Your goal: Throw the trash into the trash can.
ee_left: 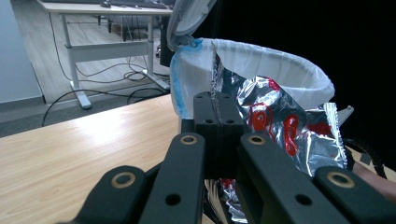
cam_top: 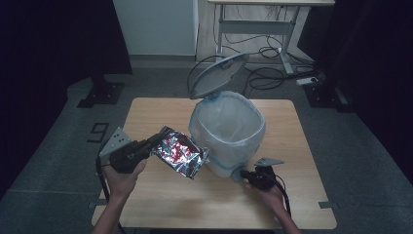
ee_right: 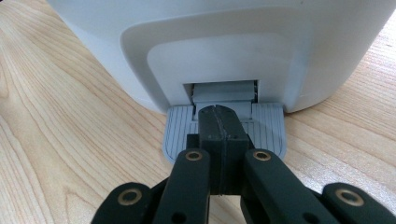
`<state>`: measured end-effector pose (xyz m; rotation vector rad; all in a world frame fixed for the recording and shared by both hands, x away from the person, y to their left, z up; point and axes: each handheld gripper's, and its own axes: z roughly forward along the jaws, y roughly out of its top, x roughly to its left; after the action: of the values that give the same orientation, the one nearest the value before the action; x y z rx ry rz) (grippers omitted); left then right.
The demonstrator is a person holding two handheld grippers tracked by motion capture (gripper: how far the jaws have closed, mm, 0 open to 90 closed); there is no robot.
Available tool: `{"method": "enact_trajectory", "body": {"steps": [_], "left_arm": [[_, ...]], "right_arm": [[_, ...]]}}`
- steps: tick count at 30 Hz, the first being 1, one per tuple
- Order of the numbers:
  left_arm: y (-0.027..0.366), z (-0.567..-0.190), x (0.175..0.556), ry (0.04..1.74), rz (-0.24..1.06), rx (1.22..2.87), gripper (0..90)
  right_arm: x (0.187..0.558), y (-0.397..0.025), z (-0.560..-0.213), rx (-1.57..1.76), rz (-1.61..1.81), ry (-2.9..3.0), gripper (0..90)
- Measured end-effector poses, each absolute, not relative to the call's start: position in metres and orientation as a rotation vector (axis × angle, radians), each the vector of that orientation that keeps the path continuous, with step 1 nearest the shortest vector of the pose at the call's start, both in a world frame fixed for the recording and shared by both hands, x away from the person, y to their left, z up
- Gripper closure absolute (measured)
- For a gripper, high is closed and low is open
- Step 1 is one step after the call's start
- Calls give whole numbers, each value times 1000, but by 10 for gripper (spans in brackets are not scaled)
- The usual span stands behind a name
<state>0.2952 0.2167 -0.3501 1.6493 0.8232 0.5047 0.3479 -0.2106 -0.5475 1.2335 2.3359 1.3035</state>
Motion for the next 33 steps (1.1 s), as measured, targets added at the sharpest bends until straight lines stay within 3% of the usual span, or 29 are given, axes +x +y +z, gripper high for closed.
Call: {"method": "enact_trajectory", "body": {"steps": [33], "left_arm": [[209, -322, 307, 815, 512, 1618, 900]], "right_arm": [[348, -211, -548, 1235, 1306, 2337, 896]]}}
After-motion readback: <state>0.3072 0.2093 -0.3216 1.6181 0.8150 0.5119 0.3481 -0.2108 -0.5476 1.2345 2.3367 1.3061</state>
